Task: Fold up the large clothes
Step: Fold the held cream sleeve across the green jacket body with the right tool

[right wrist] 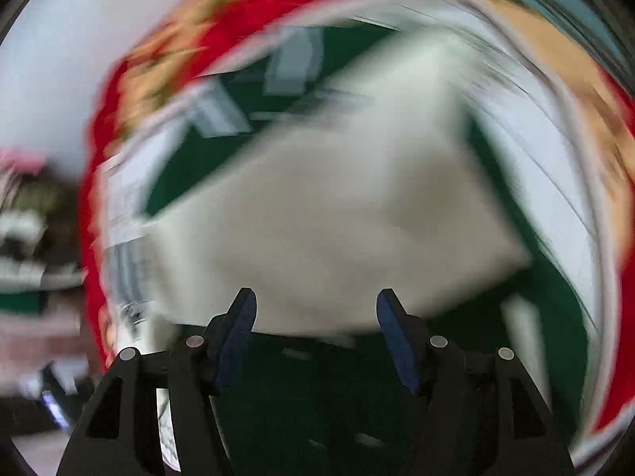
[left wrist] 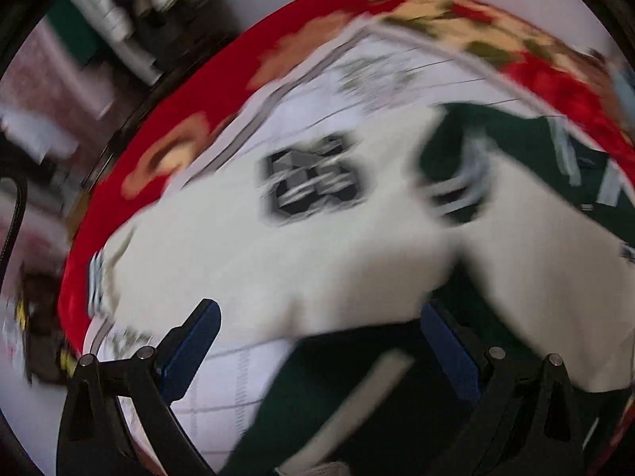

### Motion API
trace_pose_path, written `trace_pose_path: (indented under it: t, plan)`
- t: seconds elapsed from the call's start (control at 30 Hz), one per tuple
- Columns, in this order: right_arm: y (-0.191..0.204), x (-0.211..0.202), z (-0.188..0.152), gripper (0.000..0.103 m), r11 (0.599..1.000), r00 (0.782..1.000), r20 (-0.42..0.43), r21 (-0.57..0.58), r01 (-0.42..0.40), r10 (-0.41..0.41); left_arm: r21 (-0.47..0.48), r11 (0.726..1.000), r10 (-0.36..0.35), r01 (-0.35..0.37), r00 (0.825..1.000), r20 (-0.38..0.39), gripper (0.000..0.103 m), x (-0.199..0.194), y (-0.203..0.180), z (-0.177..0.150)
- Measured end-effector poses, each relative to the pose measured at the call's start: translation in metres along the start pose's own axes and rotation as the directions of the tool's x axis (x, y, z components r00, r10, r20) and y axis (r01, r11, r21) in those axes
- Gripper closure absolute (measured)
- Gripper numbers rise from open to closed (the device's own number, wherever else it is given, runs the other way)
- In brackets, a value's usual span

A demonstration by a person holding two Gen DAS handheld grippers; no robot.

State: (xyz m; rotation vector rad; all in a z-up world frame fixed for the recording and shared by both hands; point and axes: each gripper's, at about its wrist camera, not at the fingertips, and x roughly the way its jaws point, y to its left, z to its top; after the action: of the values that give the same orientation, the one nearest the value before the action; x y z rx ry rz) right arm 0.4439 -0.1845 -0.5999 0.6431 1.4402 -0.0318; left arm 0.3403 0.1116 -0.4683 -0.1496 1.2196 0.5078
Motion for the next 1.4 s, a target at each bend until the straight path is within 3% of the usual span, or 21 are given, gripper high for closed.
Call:
trace_pose_path:
  t: [0.07, 0.13, 0.2, 0.23, 0.3, 0.37, 0.43, 0.53, 0.63, 0.7, 0.8, 0.9, 1.0, 1.13, 1.2, 1.3, 1.4]
  plan:
    - [-0.058, 0.016, -0.006, 0.043, 0.986, 0.997, -0.056, 0.158, -0.047, 0.056, 0.05, 0.998, -0.033, 0.031, 0.999, 0.029, 0.0, -0.007, -0.03, 0.01]
    - [-0.102, 0.035, -0.005, 0.067, 0.957, 0.99, -0.068, 0.272, -0.097, 0.119, 0.104, 0.993, -0.063, 0.058, 0.997, 0.045, 0.0, -0.011, -0.061, 0.017]
    - [-0.137, 0.041, 0.002, 0.074, 0.934, 0.996, 0.028, 0.346, -0.091, 0.087, 0.163, 0.984, -0.078, 0.069, 0.996, 0.05, 0.0, -0.015, -0.091, 0.018]
    - [-0.163, 0.035, 0.002, 0.08, 0.905, 0.992, 0.12, 0.419, -0.076, 0.028, 0.188, 0.98, -0.075, 0.062, 0.995, 0.06, 0.0, -0.015, -0.102, 0.016]
    - [-0.204, 0.031, 0.0, 0.088, 0.829, 0.98, 0.198, 0.545, -0.127, 0.019, 0.231, 0.972, -0.055, 0.035, 0.995, 0.078, 0.0, -0.012, -0.121, 0.01]
    - [-0.225, 0.032, -0.004, 0.089, 0.779, 0.976, 0.209, 0.601, -0.179, 0.063, 0.257, 0.966, -0.026, 0.01, 0.998, 0.06, 0.0, 0.0, -0.133, 0.007]
    - [-0.225, 0.025, -0.007, 0.086, 0.803, 0.983, 0.175, 0.578, -0.144, 0.051, 0.263, 0.965, 0.013, -0.023, 0.999, 0.038, 0.0, 0.014, -0.14, 0.006]
    - [-0.206, 0.008, -0.008, 0.085, 0.868, 0.995, 0.094, 0.496, -0.025, -0.025, 0.254, 0.964, 0.074, -0.081, 0.997, 0.038, 0.0, 0.031, -0.14, 0.006]
    - [-0.201, -0.021, -0.015, 0.085, 0.89, 0.991, 0.136, 0.449, -0.073, 0.012, 0.263, 0.951, 0.152, -0.163, 0.986, 0.06, 0.0, 0.053, -0.139, 0.009]
    - [-0.188, -0.035, -0.014, 0.085, 0.903, 0.983, 0.176, 0.41, -0.126, 0.058, 0.272, 0.946, 0.17, -0.176, 0.984, 0.044, 0.0, 0.072, -0.138, 0.01]
    - [-0.155, -0.033, -0.007, 0.085, 0.941, 0.984, 0.162, 0.315, -0.124, 0.075, 0.268, 0.952, 0.138, -0.145, 0.989, 0.044, 0.0, 0.087, -0.135, 0.018]
    - [-0.113, -0.011, 0.001, 0.082, 0.968, 0.995, 0.073, 0.236, -0.088, 0.073, 0.241, 0.965, 0.1, -0.106, 0.994, 0.035, 0.0, 0.071, -0.124, 0.021]
    - [-0.065, 0.007, -0.004, 0.047, 0.992, 0.998, -0.017, 0.108, -0.061, 0.063, 0.139, 0.99, 0.023, -0.023, 1.0, 0.001, 0.0, 0.039, -0.081, 0.004]
    - [-0.003, 0.023, -0.027, 0.046, 0.995, 0.992, -0.102, -0.062, -0.077, 0.07, -0.006, 1.0, -0.014, 0.013, 0.99, -0.137, 0.0, 0.029, -0.015, -0.037]
    - [0.022, 0.032, -0.041, 0.046, 0.988, 0.99, -0.132, -0.14, -0.068, 0.049, -0.13, 0.991, -0.066, 0.041, 0.978, -0.197, 0.0, 0.03, 0.023, -0.059]
    - [0.054, 0.047, -0.06, 0.046, 0.971, 0.988, -0.154, -0.236, -0.047, 0.011, -0.279, 0.953, -0.183, 0.114, 0.955, -0.235, 0.0, 0.033, 0.058, -0.085]
    - [0.079, 0.061, -0.081, 0.046, 0.949, 0.984, -0.173, -0.315, -0.022, -0.035, -0.316, 0.934, -0.241, 0.169, 0.948, -0.207, 0.0, 0.031, 0.069, -0.096]
